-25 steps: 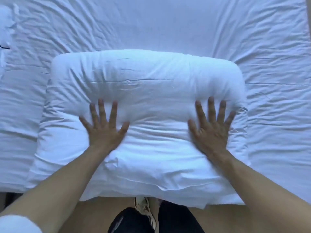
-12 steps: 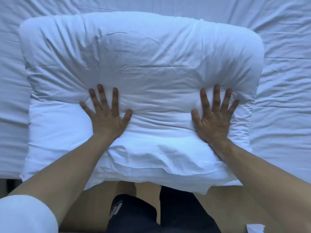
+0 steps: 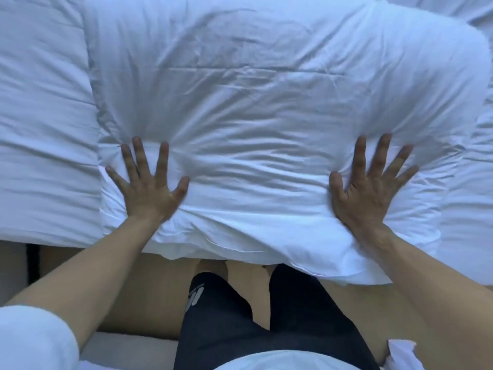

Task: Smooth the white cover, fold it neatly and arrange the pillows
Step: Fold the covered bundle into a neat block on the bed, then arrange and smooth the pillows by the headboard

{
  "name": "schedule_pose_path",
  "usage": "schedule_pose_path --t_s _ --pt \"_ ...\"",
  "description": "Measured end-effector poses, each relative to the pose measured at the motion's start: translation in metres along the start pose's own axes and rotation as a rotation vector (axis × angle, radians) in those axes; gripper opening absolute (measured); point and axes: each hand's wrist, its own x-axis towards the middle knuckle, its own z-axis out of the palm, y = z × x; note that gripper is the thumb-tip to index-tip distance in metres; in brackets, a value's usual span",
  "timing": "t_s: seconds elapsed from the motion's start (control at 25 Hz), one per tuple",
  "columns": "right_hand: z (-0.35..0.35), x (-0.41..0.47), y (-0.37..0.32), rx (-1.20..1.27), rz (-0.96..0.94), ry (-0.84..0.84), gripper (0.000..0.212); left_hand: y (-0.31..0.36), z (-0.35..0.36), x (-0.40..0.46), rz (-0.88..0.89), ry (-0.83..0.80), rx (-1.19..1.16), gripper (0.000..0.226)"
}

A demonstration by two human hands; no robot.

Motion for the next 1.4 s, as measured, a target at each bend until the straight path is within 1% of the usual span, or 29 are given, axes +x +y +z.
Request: schedule_pose_path --t_s 0.12,0.2,0.32,0.48,0.6,0.68,0.76,0.92,1.12,1.24,1.4 --pt "0.028 -0.005 0.005 -0.028 -0.017 0.014 0.076 -0.002 0.031 0.004 0.01 0.004 -0.009 0.087" --pt "0.028 -0.004 0.002 -0.049 -0.008 0.004 0.076 -0.002 0.029 0.003 0.003 -0.009 0.009 0.085" --pt "0.006 -0.003 -0.001 -0.068 0.028 -0.03 0.075 0.0 0.008 -0.001 -0.012 -0.055 0.038 0.083" --pt "-0.032 -0.01 -0.025 0.015 0.039 -0.114 0.072 0.002 -0.038 -0.019 -0.063 -0.219 0.055 0.087" --pt "-0.05 -0.031 -0.064 0.084 -0.11 -0.243 0.07 0.016 -0.066 -0.049 -0.046 -0.259 0.055 0.087" --pt "-0.067 -0.043 -0.096 0.119 -0.231 -0.312 0.07 0.021 -0.087 -0.069 -0.049 -0.236 0.037 0.087" --pt "-0.086 -0.047 -0.13 0.164 -0.282 -0.373 0.071 0.02 -0.111 -0.082 -0.072 -0.19 0.031 0.088" --pt "-0.114 -0.048 -0.195 0.167 -0.41 -0.377 0.067 0.007 -0.153 -0.102 -0.139 -0.1 -0.028 0.09" --pt "-0.152 -0.043 -0.307 0.133 -0.726 -0.307 0.068 -0.065 -0.194 -0.141 -0.375 0.014 -0.109 0.092" --pt "-0.157 -0.052 -0.36 0.148 -0.757 -0.261 0.069 -0.112 -0.192 -0.152 -0.424 0.052 -0.155 0.092" --pt "-0.132 -0.06 -0.443 0.113 -0.722 -0.309 0.07 -0.205 -0.181 -0.128 -0.445 0.045 -0.214 0.091"
